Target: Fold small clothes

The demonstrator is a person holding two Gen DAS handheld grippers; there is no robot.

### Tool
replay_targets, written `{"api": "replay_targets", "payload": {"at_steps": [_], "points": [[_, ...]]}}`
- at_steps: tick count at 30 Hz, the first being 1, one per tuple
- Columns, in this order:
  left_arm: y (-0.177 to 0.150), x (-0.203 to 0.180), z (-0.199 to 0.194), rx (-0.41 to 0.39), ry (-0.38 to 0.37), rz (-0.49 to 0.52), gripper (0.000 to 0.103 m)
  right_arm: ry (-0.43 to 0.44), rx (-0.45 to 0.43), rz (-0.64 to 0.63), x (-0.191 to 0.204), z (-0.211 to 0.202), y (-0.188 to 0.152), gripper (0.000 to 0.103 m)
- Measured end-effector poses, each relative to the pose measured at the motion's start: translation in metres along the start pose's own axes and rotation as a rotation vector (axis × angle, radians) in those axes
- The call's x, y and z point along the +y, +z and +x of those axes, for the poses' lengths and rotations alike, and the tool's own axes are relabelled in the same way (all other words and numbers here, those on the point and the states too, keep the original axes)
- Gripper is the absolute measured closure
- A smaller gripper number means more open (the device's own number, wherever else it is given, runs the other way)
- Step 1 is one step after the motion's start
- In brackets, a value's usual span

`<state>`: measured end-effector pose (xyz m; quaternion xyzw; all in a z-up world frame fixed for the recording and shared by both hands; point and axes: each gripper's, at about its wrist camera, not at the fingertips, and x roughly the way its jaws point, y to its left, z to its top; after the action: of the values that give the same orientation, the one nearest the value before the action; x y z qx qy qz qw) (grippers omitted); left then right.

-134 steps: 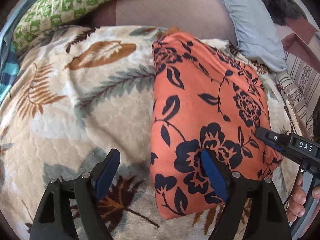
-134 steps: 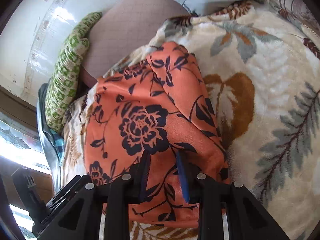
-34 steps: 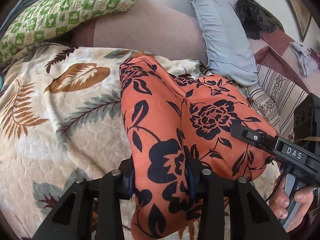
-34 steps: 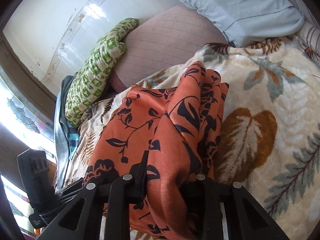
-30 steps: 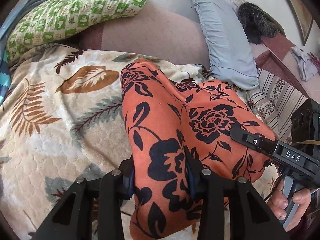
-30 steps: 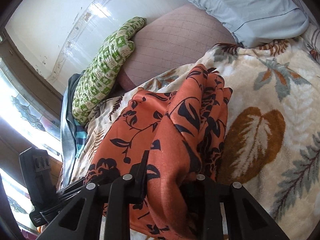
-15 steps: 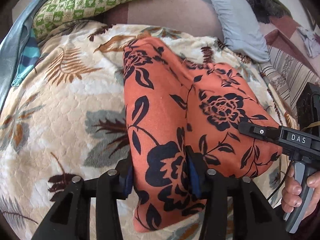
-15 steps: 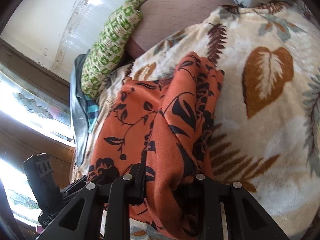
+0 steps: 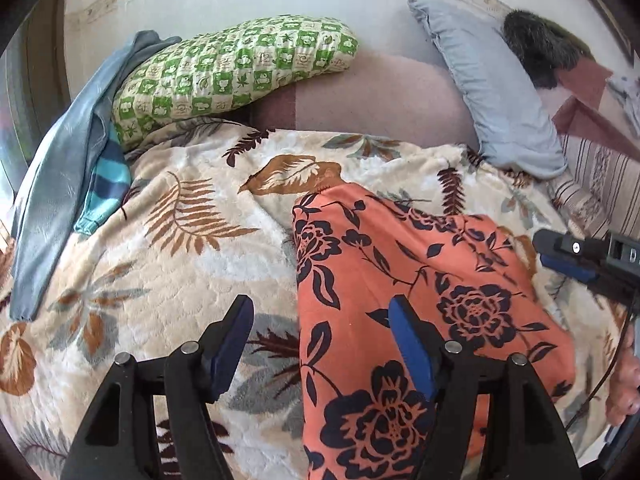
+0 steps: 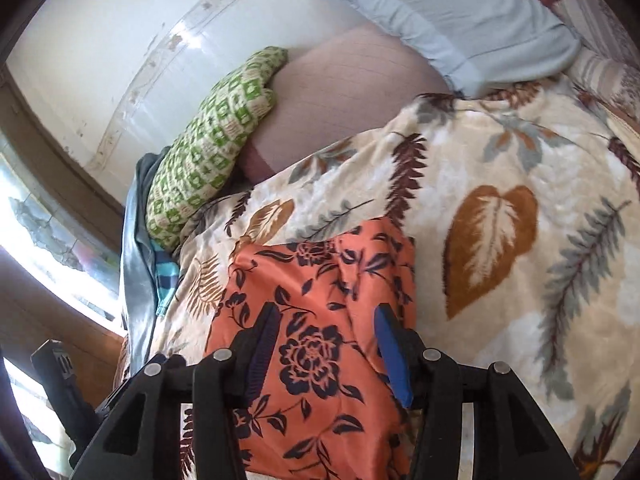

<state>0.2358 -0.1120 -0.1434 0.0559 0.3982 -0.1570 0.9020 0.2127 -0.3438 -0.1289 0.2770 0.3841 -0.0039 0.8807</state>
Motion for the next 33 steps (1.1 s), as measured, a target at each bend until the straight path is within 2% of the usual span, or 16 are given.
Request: {"api": "replay_targets", "payload": {"at_steps": [1, 3, 6, 9, 10, 15, 19, 23, 27, 30, 32, 33], "points": [[0.0, -0.003, 0.007, 0.002, 0.034, 0.031, 0.032, -0.014, 0.015, -0.027, 0.005, 0.01, 0.004, 0.066], [-0.001, -0.007, 0.023, 0.022, 0.094, 0.078, 0.032, -0.018, 0.029, -0.029, 0.007, 0.029, 0.012, 0.066], [-0.003, -0.003, 0.041, 0.053, 0.091, 0.074, 0.03, -0.016, 0.097, 0.04, -0.011, 0.066, 0.018, 0.066], [-0.005, -0.004, 0.049, 0.058, 0.082, 0.1, 0.029, -0.065, 0.21, 0.109, -0.037, 0.108, 0.008, 0.067], [-0.006, -0.006, 0.049, 0.055, 0.088, 0.112, 0.029, -0.062, 0.212, 0.106, -0.041, 0.114, 0.006, 0.067], [-0.007, -0.009, 0.046, 0.044, 0.103, 0.117, 0.029, -0.076, 0.169, 0.032, -0.024, 0.092, 0.006, 0.065], [-0.01, -0.009, 0.042, 0.036, 0.107, 0.115, 0.029, -0.018, 0.146, 0.033, -0.014, 0.061, -0.003, 0.065], [-0.013, -0.009, 0.041, 0.031, 0.11, 0.115, 0.029, -0.084, 0.129, -0.031, -0.001, 0.037, -0.018, 0.065], [-0.014, -0.008, 0.042, 0.036, 0.105, 0.1, 0.029, -0.118, 0.178, 0.007, -0.013, 0.036, -0.038, 0.065], [-0.016, -0.008, 0.046, 0.042, 0.107, 0.101, 0.02, -0.157, 0.23, 0.045, -0.03, 0.045, -0.053, 0.064], [-0.019, -0.007, 0.052, 0.061, 0.097, 0.088, 0.01, -0.145, 0.218, 0.052, -0.035, 0.048, -0.056, 0.062], [-0.021, -0.004, 0.055, 0.073, 0.083, 0.062, 0.008, -0.139, 0.215, 0.057, -0.036, 0.049, -0.056, 0.061]]}}
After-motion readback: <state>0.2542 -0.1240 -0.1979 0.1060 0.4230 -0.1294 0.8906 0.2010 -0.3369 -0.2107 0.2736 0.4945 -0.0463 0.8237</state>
